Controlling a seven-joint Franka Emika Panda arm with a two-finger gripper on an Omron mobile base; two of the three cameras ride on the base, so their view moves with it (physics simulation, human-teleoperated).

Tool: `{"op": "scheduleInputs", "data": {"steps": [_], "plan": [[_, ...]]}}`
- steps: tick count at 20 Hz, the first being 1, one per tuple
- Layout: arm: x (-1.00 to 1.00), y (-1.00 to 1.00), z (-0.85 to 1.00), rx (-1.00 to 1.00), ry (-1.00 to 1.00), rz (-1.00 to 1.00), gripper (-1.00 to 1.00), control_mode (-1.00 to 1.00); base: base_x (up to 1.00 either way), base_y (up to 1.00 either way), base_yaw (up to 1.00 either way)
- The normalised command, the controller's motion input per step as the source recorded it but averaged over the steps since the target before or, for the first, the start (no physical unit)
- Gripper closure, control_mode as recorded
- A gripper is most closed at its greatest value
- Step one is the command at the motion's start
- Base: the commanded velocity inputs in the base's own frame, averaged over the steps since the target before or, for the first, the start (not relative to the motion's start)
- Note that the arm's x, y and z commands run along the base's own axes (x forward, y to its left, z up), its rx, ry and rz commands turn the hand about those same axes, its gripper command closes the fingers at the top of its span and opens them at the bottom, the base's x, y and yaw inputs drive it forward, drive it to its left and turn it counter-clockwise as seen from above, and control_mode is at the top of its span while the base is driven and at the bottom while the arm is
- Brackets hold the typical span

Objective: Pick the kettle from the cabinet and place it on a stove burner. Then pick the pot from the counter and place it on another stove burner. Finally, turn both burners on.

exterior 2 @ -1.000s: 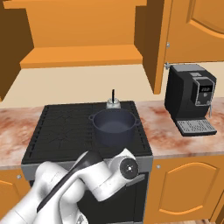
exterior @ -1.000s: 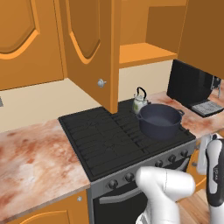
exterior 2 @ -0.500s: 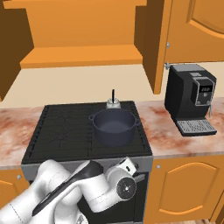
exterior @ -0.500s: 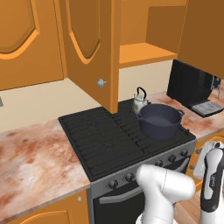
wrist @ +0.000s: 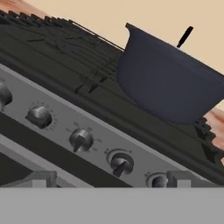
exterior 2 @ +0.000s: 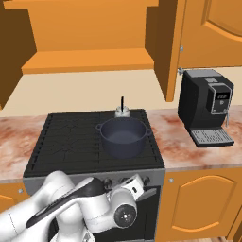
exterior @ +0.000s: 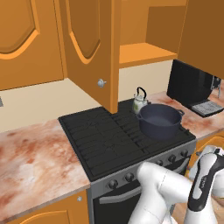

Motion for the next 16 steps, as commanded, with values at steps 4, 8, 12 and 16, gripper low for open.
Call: {"op": "scheduleInputs", "data": {"steps": [4,8,12,16], "plan": [[0.22,0.00,-0.10,0.03,-0.05,-0.12,-1.00,-1.00,0.00,0.00,0.00],[0.23,0.00,-0.10,0.04,-0.08,-0.07,-1.00,-1.00,0.00,0.00,0.00],[0.08,-0.01,-0.05,0.04,-0.02,-0.02,-1.00,-1.00,0.00,0.00,0.00],[0.17,0.00,-0.06,0.02,0.00,0.00,-1.00,-1.00,0.00,0.00,0.00]]}}
